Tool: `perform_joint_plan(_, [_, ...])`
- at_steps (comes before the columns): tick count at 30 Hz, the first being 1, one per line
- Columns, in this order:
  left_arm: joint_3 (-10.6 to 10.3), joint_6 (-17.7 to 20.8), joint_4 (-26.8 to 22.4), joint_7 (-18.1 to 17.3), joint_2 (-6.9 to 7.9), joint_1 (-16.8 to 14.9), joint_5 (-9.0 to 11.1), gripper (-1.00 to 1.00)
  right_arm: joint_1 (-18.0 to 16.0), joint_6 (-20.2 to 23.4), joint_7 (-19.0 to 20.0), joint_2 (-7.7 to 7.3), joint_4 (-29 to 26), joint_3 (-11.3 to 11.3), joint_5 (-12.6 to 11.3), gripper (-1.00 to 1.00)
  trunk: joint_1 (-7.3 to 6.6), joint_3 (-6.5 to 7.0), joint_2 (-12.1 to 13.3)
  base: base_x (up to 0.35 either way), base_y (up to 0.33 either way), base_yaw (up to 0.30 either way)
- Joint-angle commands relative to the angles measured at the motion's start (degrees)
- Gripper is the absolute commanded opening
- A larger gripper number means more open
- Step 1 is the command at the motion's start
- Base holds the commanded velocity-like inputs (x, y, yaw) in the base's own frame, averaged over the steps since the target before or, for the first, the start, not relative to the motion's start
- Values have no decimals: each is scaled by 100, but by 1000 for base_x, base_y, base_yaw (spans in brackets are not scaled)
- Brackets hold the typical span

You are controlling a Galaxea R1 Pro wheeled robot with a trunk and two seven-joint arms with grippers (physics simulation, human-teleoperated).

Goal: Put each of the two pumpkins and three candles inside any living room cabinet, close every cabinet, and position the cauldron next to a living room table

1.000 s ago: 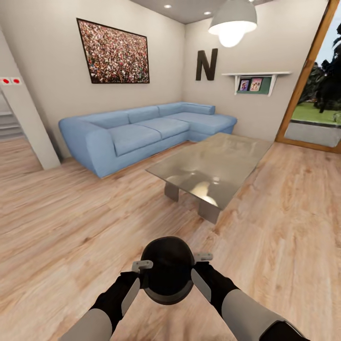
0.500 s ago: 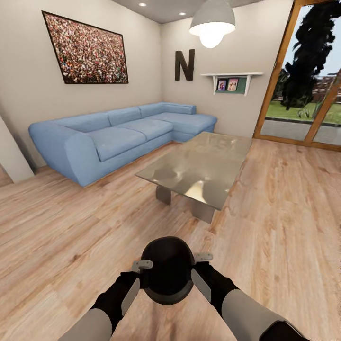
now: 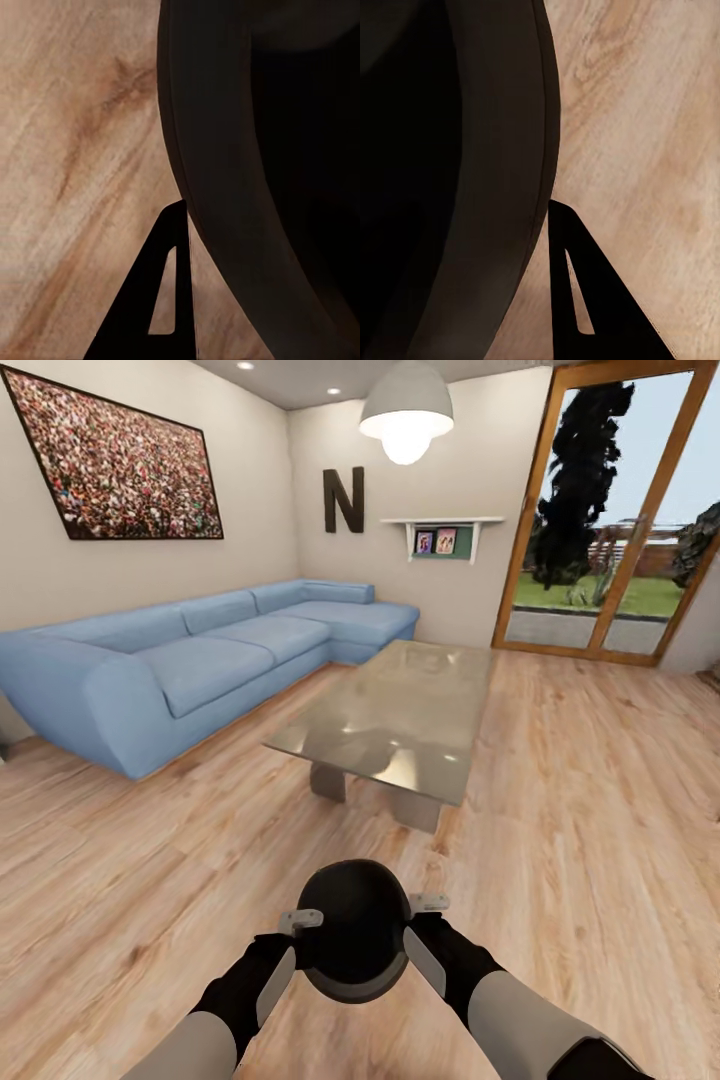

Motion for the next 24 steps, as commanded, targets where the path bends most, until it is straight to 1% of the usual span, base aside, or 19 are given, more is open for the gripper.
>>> perform_joint_plan(1, [45, -7, 5, -22, 0, -3, 242, -100, -2, -145, 105, 2, -20, 1, -37, -100, -1, 3, -1, 139, 330, -279])
perform_joint_plan(12, [45, -7, 5, -20, 0, -2, 242, -100, -2, -145, 105, 2, -20, 1, -37, -100, -1, 32, -1, 121, 330, -279])
perform_joint_plan(24, [45, -7, 5, -20, 0, 0, 242, -100, -2, -145, 105, 2, -20, 1, -32, -100, -1, 63, -1, 11, 330, -279])
